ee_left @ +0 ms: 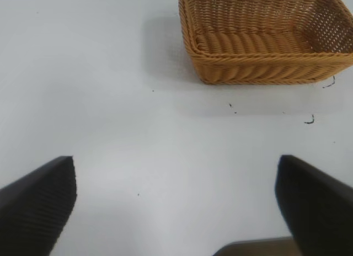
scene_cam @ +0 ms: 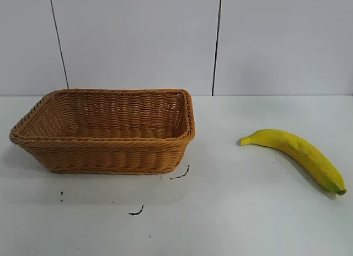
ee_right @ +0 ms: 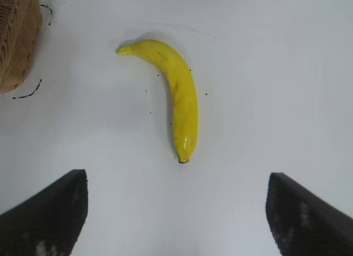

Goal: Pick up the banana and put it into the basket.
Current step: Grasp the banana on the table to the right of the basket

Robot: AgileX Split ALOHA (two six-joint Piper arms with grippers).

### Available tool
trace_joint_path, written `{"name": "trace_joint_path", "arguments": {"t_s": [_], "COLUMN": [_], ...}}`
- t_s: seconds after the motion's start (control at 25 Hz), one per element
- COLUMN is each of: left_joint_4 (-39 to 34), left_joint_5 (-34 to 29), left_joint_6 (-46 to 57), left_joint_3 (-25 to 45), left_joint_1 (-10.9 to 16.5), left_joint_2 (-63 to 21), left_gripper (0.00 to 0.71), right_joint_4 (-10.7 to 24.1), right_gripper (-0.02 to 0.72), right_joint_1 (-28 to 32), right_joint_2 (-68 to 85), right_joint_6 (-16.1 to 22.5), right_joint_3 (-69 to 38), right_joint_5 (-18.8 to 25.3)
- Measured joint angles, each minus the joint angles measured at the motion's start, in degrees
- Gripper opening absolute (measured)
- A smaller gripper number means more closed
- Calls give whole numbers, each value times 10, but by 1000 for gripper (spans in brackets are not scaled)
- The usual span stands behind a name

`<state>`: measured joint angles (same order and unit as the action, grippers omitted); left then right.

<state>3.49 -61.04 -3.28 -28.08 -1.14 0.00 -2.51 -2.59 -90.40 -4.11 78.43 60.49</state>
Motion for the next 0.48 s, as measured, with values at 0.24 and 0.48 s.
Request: {"name": "trace_joint_path", "arguments": {"t_s": [0.24, 0.48], "left_joint_4": [0, 0], "left_joint_5": [0, 0], "left_joint_6": [0, 0], "left_joint_3": [0, 0], "left_joint_1": [0, 0], "left_joint_2": [0, 0], "left_gripper": [695, 695], "right_joint_4": [-1, -4], "right_gripper": [629, 629], "right_joint_1": [-1, -14], "right_joint_2": [-104, -130], "right_joint_6": [-61, -168], "right_joint_3": [70, 77], "right_joint_5": [25, 30]}}
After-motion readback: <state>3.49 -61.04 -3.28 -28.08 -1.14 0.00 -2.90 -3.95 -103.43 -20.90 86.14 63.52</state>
